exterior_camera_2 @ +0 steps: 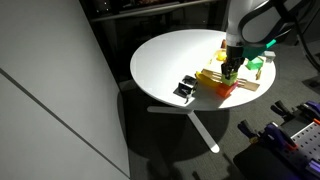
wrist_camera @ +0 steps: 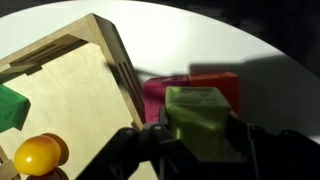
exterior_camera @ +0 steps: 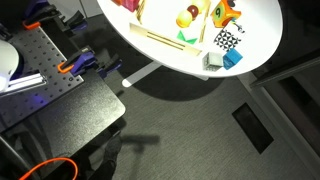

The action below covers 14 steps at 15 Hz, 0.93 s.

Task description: Pick up the lime green block and put it on the orange block and pink block

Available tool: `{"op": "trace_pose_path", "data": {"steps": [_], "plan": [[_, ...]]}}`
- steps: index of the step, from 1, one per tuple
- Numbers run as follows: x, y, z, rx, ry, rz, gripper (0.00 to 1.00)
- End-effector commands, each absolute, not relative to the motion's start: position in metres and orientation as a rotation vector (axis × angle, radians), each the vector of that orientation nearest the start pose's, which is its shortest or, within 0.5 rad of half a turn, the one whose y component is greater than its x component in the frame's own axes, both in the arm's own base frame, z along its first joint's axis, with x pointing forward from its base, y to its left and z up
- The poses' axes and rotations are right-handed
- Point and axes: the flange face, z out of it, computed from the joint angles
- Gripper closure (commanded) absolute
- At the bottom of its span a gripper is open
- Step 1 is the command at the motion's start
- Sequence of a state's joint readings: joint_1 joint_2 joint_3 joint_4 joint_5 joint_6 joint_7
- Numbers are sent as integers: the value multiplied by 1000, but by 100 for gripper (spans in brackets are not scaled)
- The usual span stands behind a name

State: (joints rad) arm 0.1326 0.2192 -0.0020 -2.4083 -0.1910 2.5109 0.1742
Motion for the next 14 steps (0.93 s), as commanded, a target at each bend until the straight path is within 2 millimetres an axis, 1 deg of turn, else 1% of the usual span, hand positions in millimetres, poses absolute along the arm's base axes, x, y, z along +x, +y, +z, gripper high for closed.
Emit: {"op": "trace_pose_path", "data": {"steps": [1,2,3,4,6,7,11,14], "plan": [[473,61,216,-3255,-226,112,69],[473,61,215,-3253,-226,111,69],[472,61,215,-3252,-226,111,37],[471,60,215,-3251,-225,111,19],[470,61,216,-3249,-225,108,5],[470,61,218,-3248,-225,103,0],[471,62,228,-3248,-207,79,0],[471,62,237,-3248,-186,127,0]]}}
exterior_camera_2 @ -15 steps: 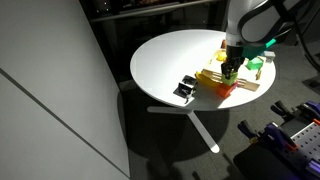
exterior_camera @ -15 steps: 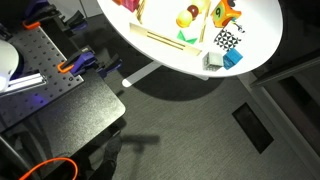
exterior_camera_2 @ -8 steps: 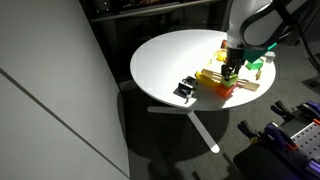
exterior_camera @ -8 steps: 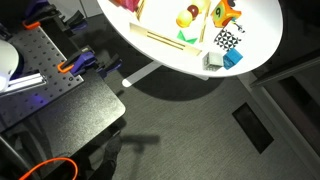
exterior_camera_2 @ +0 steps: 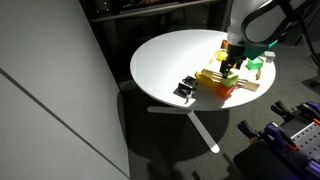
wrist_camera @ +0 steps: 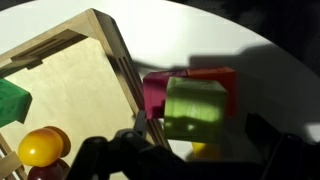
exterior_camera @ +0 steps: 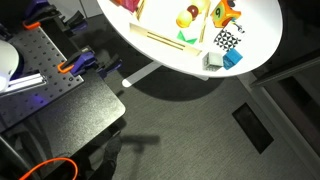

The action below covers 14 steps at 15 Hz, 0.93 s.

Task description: Pick up the lime green block and put it on the orange block and pink block

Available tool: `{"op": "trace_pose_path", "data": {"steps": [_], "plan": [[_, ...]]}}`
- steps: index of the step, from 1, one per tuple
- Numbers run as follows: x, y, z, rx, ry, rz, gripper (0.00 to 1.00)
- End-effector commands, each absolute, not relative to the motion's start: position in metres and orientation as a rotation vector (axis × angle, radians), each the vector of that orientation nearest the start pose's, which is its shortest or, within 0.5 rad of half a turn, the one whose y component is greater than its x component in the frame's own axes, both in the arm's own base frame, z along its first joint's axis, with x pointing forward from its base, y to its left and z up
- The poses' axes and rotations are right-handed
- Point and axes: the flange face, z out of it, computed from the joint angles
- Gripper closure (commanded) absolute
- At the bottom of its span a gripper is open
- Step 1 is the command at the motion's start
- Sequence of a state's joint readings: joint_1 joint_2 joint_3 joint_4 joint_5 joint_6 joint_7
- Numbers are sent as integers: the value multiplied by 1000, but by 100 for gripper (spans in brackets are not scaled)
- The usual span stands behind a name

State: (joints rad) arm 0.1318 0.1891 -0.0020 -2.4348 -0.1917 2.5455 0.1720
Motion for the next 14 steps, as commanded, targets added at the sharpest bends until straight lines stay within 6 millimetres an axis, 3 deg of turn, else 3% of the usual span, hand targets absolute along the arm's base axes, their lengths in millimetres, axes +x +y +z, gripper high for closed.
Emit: {"op": "trace_pose_path", "data": {"steps": [1,7,8,14], "plan": [[470,62,239,-3247,-184,148,0],[462,63,257,-3222,-164,294,0],[465,65,244,-3240,-160,269,0],[463,65,249,-3238,-157,281,0]]}}
